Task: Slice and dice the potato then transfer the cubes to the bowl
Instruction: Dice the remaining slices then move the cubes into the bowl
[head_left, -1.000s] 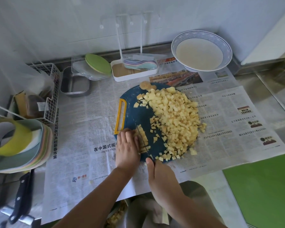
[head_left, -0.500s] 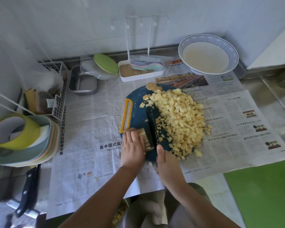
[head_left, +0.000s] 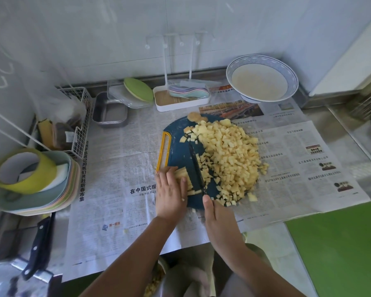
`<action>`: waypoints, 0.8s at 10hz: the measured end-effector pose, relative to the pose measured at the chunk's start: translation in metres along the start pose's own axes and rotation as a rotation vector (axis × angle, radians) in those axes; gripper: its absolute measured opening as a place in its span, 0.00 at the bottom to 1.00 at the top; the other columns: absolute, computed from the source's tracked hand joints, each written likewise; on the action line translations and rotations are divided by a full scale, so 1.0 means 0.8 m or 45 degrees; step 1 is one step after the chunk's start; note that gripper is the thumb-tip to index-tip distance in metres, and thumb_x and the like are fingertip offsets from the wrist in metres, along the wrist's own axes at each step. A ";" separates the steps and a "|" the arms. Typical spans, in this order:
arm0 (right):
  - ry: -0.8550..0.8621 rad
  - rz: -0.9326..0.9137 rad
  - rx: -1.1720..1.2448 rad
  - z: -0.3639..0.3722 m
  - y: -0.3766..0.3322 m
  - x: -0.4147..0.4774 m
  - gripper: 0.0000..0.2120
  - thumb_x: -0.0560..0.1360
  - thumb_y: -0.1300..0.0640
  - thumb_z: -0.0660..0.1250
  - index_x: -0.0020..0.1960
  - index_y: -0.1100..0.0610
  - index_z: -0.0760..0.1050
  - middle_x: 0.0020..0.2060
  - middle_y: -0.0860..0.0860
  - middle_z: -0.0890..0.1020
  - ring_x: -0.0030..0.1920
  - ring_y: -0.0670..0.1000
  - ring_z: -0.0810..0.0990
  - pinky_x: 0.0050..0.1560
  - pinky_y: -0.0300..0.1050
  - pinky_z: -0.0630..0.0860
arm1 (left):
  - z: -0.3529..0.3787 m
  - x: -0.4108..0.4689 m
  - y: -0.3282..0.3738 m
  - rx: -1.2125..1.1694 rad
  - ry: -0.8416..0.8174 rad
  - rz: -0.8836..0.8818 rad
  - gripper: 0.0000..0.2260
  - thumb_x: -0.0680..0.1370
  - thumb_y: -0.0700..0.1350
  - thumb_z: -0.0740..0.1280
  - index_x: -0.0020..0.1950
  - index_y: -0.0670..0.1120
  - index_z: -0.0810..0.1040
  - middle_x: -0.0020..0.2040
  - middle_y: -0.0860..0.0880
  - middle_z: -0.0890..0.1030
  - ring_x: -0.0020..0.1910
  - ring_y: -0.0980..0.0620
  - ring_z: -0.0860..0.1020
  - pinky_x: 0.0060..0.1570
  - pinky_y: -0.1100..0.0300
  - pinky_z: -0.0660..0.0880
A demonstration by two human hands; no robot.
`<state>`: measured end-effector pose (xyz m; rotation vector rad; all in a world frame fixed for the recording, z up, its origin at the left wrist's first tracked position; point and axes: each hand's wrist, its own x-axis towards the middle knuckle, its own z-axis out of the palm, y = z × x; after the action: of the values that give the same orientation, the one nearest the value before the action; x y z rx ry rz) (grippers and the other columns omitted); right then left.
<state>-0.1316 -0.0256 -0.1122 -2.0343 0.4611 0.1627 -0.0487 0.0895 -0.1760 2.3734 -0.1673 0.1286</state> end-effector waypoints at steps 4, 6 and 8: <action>-0.048 0.003 -0.123 -0.001 0.011 0.000 0.33 0.67 0.31 0.41 0.44 0.57 0.70 0.31 0.49 0.71 0.31 0.43 0.68 0.32 0.33 0.64 | -0.002 -0.001 -0.007 0.223 -0.178 0.065 0.37 0.74 0.65 0.57 0.74 0.41 0.59 0.70 0.43 0.62 0.70 0.42 0.60 0.72 0.42 0.59; -0.032 0.029 -0.139 0.004 0.013 -0.002 0.36 0.67 0.30 0.39 0.43 0.60 0.70 0.33 0.51 0.72 0.34 0.50 0.71 0.34 0.36 0.66 | -0.003 -0.001 -0.006 0.207 -0.171 0.084 0.35 0.75 0.60 0.60 0.74 0.40 0.58 0.69 0.42 0.63 0.69 0.43 0.60 0.71 0.44 0.60; -0.009 -0.024 -0.390 0.012 0.017 -0.003 0.22 0.82 0.45 0.46 0.45 0.56 0.73 0.35 0.46 0.73 0.44 0.51 0.77 0.40 0.38 0.67 | -0.026 -0.003 -0.021 0.077 -0.278 0.171 0.41 0.74 0.65 0.55 0.78 0.41 0.49 0.75 0.42 0.56 0.74 0.46 0.54 0.72 0.51 0.54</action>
<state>-0.1382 -0.0224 -0.1274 -2.3360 0.4330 0.2413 -0.0497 0.1159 -0.1729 2.4321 -0.4332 -0.0632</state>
